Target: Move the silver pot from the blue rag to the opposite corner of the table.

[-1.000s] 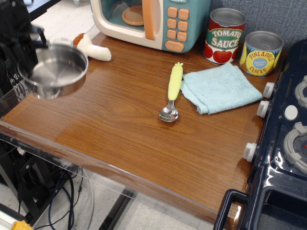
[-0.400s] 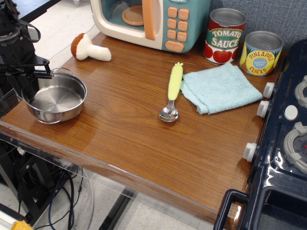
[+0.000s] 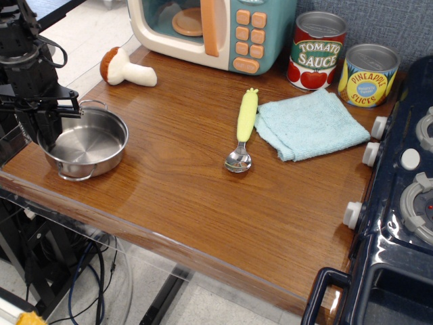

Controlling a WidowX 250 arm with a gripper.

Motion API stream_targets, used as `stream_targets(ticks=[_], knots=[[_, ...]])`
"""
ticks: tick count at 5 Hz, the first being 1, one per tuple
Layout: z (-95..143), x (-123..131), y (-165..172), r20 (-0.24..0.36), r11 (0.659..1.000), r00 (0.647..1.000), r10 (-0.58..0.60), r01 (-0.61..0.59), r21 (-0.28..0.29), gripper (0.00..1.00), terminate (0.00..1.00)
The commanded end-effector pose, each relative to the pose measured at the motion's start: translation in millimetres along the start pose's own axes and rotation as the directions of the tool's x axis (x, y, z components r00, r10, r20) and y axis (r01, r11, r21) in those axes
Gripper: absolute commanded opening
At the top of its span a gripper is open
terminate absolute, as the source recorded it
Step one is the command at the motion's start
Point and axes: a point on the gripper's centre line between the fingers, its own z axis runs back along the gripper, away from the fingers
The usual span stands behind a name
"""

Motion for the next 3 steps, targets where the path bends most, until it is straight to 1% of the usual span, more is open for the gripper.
stream_targets(ticks=[1,2,3], knots=[[15,5,-1,0.014,0.999,1.000,-0.015,0.014,0.031,1.00,0.00],[16,7,0,0.015,0.999,1.000,-0.020,0.019,0.026,1.00,0.00],[25,8,1,0.035,0.999,0.999,0.004,-0.006,0.047,1.00,0.00]])
